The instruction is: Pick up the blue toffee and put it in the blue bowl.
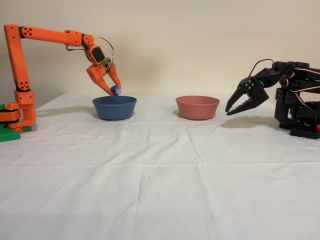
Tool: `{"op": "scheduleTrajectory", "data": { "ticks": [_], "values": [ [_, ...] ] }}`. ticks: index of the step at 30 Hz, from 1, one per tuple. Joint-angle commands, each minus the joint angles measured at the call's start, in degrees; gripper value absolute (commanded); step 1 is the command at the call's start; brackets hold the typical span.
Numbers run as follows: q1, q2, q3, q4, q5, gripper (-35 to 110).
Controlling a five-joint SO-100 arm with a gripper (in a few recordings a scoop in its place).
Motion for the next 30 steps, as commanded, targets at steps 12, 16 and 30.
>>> {"op": "scheduleTrajectory", "data": {
  "ticks": [12,16,30],
  "values": [
    [-0.6,-2.1,0.4,-3.7,0.9,14],
    [-0.4,-1.5,0.8,-3.6,1.2,20],
    [1.0,1.6,4.0,-3.1,0.8,34]
  ]
}}
